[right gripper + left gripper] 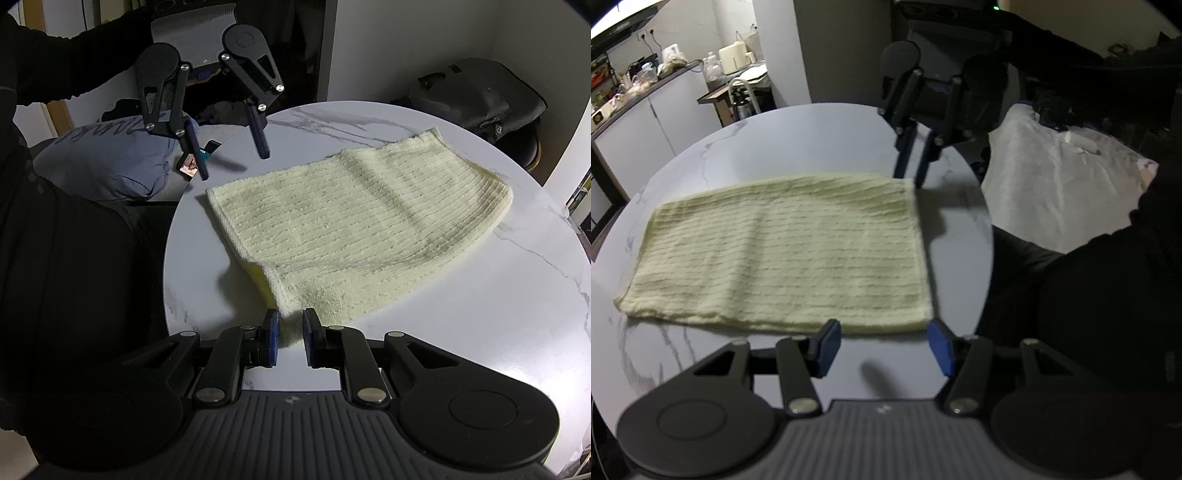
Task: Fold towel
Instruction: 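Hold the towel end with the right gripper while the left gripper grasps the opposite end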
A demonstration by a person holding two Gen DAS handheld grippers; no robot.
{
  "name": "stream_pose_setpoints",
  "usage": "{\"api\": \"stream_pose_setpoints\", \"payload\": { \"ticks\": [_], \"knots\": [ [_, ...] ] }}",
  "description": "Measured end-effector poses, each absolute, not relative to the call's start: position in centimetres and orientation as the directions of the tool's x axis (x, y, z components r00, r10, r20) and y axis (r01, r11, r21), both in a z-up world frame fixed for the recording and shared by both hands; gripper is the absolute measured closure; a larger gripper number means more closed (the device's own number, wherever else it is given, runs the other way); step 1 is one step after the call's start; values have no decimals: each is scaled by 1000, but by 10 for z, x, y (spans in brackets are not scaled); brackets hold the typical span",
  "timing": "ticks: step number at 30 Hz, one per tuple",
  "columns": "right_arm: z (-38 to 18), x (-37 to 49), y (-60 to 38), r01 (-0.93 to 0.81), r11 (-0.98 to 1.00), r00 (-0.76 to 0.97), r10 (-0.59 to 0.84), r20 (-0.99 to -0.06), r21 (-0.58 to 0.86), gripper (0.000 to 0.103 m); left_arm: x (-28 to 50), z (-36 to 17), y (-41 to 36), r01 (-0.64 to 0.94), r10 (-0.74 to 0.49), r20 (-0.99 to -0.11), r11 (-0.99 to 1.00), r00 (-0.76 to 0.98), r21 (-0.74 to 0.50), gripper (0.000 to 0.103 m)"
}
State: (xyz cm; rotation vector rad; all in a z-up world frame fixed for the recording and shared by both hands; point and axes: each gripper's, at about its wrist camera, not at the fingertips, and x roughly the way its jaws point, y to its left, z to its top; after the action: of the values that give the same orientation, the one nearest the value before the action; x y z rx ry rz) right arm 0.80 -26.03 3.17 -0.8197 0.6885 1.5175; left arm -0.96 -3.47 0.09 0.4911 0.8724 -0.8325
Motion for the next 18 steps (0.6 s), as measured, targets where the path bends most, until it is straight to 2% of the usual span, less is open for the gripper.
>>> {"api": "stream_pose_setpoints", "payload": {
  "ticks": [4,6,9,11,18],
  "knots": [
    [32,9,-263,-993,-109,-34,568,-822,-34,87,-13,-6,-46,829,-448,-832,559,326,24,49],
    [31,10,-265,-994,-103,-31,559,-828,-32,86,-13,-10,-51,838,-449,-836,545,316,24,58],
    [32,10,-267,-994,-104,-33,560,-828,-31,84,-11,-11,-55,844,-453,-834,535,314,27,64],
    [32,10,-269,-994,-104,-34,560,-828,-30,77,-10,-10,-55,847,-453,-837,531,307,23,70],
    [36,6,-267,-990,-135,-47,575,-817,-38,69,-10,-11,-55,851,-441,-844,524,305,34,71]
  ]
}}
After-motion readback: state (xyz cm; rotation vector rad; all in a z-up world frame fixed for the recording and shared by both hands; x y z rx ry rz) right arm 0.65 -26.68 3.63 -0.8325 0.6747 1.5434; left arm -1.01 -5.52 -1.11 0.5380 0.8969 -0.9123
